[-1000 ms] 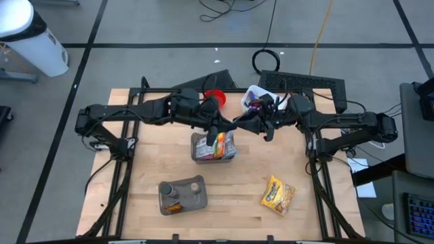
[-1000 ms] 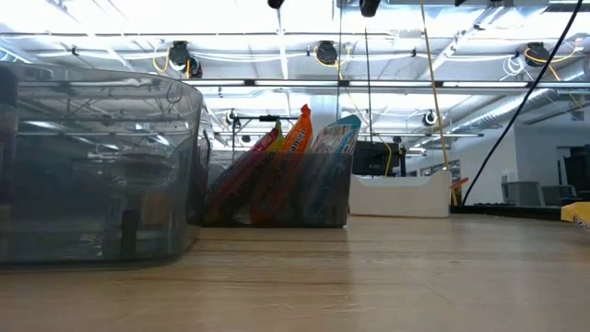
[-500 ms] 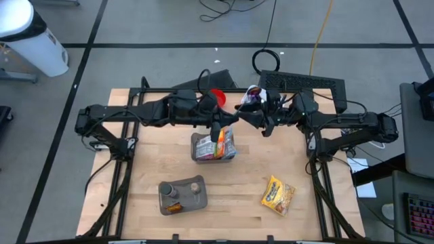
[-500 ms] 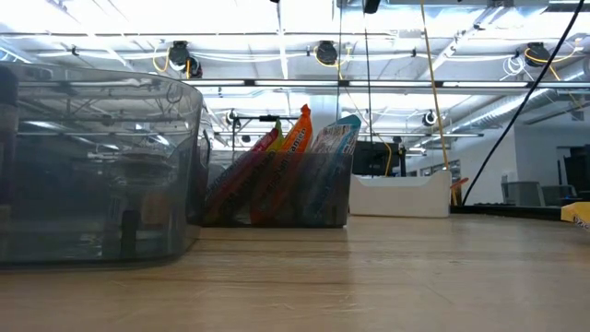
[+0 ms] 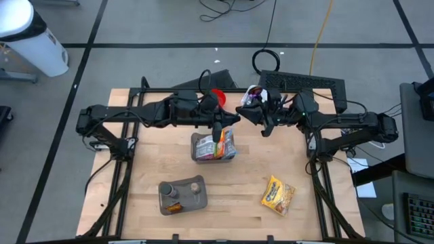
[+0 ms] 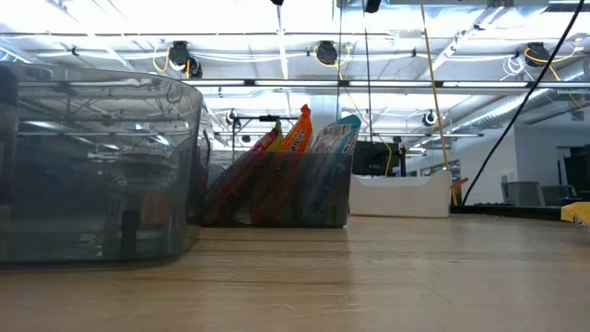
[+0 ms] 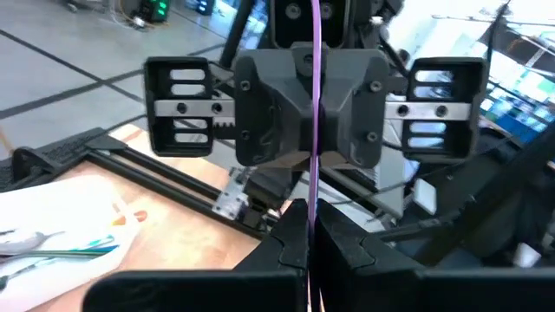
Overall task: Pick & Place Food Item
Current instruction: Put the purple spoon into the white bin
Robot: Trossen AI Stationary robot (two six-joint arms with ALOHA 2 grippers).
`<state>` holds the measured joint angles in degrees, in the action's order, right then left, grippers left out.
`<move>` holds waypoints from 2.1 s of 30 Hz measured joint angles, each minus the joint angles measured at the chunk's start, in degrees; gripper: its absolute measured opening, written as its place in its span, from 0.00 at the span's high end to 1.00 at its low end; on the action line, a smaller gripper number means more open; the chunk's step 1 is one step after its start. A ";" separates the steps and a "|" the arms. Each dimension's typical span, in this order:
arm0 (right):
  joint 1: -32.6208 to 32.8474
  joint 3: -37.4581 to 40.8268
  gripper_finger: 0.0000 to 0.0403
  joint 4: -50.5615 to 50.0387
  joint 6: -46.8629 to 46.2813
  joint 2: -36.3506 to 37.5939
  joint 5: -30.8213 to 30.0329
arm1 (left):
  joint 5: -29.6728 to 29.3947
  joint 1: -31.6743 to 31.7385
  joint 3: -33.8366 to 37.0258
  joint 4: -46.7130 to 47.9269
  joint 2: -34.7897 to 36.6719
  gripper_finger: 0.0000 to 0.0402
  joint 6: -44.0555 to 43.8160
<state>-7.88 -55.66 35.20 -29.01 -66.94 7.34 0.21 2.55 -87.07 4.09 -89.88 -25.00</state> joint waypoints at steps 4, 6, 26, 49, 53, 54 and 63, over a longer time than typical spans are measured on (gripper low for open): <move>-0.04 0.00 0.99 -0.49 -0.16 0.00 -0.41 | -1.85 0.00 0.00 0.08 -0.19 0.96 -0.63; -0.02 0.00 0.99 -0.89 -0.17 0.00 -0.37 | -2.35 0.14 0.00 -0.13 -0.51 0.93 -0.63; -13.93 -3.29 1.00 -33.38 -2.96 8.11 13.04 | 5.25 7.47 0.00 -4.16 -0.49 0.46 -1.69; -28.57 -26.49 1.00 -77.62 19.21 -15.92 18.04 | 17.82 19.54 -0.09 9.76 13.15 0.43 6.58; -28.61 -27.39 1.00 -83.41 21.53 -20.89 12.81 | 17.77 22.38 -0.07 16.88 17.30 0.43 11.55; -28.79 -27.43 1.00 -84.53 22.15 -21.98 11.77 | 17.79 22.99 -0.07 18.15 18.12 0.43 12.31; -32.16 -27.45 1.00 -88.19 23.36 -28.99 5.83 | 18.17 24.87 -0.07 25.59 21.42 0.43 15.04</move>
<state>-40.04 -83.11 -52.99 -5.65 -95.93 13.17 18.38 27.42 -87.13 29.68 -68.46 -9.96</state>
